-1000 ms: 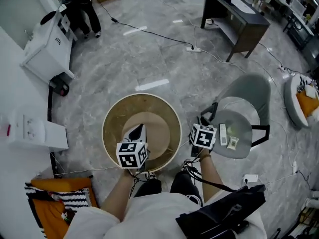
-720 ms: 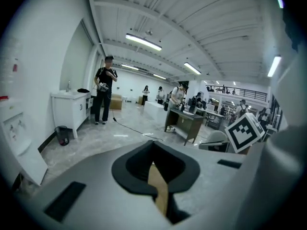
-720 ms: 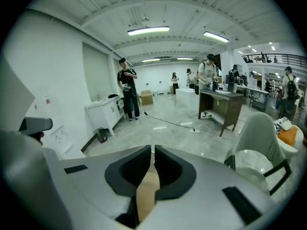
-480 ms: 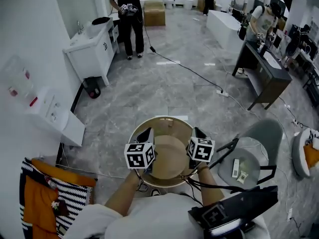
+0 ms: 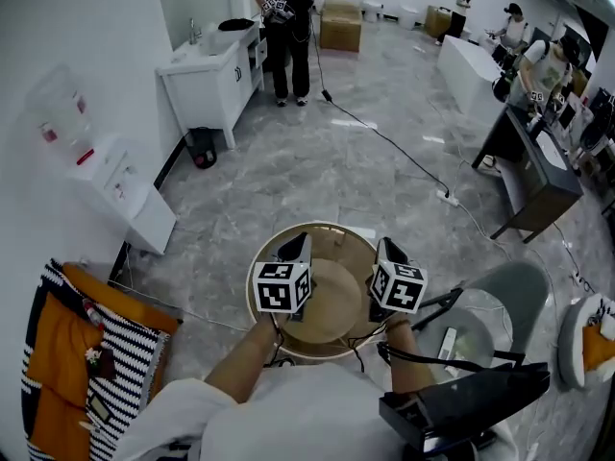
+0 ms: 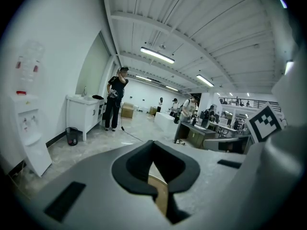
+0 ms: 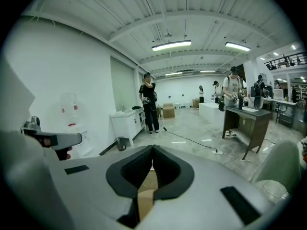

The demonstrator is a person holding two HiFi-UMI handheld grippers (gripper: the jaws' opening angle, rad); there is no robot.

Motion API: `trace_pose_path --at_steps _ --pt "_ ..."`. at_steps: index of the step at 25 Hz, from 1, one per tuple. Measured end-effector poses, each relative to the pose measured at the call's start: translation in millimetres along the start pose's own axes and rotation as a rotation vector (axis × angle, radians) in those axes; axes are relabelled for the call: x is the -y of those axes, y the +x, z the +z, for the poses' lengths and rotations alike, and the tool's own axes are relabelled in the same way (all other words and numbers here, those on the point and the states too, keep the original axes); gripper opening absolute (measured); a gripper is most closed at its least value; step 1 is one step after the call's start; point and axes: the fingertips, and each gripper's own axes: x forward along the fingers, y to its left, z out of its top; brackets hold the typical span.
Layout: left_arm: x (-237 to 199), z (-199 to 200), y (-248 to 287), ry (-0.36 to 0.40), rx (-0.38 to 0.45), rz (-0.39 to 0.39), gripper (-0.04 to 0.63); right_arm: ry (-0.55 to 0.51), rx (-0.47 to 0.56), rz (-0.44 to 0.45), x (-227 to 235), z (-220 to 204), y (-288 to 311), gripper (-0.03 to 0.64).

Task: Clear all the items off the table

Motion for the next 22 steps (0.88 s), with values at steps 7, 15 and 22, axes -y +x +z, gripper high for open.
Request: trace_pose_path --at_steps 7,15,22 --pt "2 0 -2 0.027 -0.005 0.039 0.008 -0.011 0.003 0.003 15 -1 -6 0.023" --pt "0 -4 -10 0.024 -0.007 0.075 0.008 -0.027 -0.007 0.023 20 -6 -16 0.023" --pt "2 -16 -17 0.022 -0.025 0.08 0.008 -0.033 -0.019 0.013 24 -14 -23 0.023"
